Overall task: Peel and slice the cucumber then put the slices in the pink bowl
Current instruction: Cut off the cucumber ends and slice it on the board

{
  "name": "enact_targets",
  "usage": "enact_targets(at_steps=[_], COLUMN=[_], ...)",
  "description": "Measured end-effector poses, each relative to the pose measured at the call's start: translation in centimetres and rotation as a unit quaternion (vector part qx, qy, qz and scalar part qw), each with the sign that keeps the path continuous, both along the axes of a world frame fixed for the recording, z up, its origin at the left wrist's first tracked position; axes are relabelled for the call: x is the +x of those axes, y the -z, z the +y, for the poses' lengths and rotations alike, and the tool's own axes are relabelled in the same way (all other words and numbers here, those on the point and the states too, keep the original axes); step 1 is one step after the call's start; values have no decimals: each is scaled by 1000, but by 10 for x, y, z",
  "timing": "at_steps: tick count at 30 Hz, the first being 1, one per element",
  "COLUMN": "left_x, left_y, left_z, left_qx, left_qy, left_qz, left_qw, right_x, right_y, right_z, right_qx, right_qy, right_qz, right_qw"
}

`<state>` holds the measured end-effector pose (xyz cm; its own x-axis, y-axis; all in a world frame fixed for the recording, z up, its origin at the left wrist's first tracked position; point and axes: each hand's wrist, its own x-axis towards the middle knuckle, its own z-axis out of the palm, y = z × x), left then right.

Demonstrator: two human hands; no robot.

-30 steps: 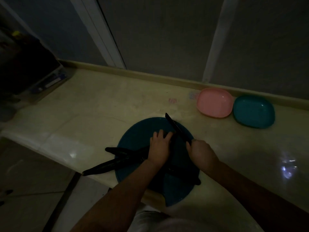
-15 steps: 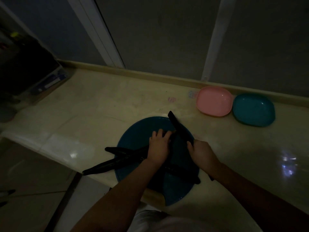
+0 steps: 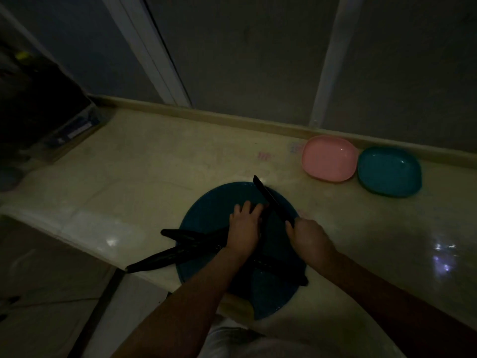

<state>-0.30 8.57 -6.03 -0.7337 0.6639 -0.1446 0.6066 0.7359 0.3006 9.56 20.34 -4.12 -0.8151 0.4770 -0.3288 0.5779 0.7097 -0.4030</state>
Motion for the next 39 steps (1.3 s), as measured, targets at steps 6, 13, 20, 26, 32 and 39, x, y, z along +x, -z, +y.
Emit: enact_targets(at_steps=[6, 13, 20, 26, 32, 39], left_x=[-1, -1, 0, -1, -1, -1], left_y=[-1, 0, -1, 1, 2, 3], left_z=[0, 0, 0, 0, -1, -1], left_qx=[18, 12, 21, 11, 30, 24], left_qy=[2, 3, -3, -2, -1, 0], left_qz=[-7, 1, -5, -7, -11, -5], left_qw=[1000, 1000, 1000, 1000, 999, 1000], right_x=[-3, 2, -1, -3, -5, 2], right_y=[6, 3, 1, 4, 11, 11], right_z=[3, 5, 3, 3, 0, 2], right_qx=[-31, -50, -38, -58, -41, -62], right_qy=[14, 32, 19, 21, 20, 33], right_qz=[-22, -7, 4, 3, -23, -8], right_qw=[999, 998, 999, 998, 999, 997])
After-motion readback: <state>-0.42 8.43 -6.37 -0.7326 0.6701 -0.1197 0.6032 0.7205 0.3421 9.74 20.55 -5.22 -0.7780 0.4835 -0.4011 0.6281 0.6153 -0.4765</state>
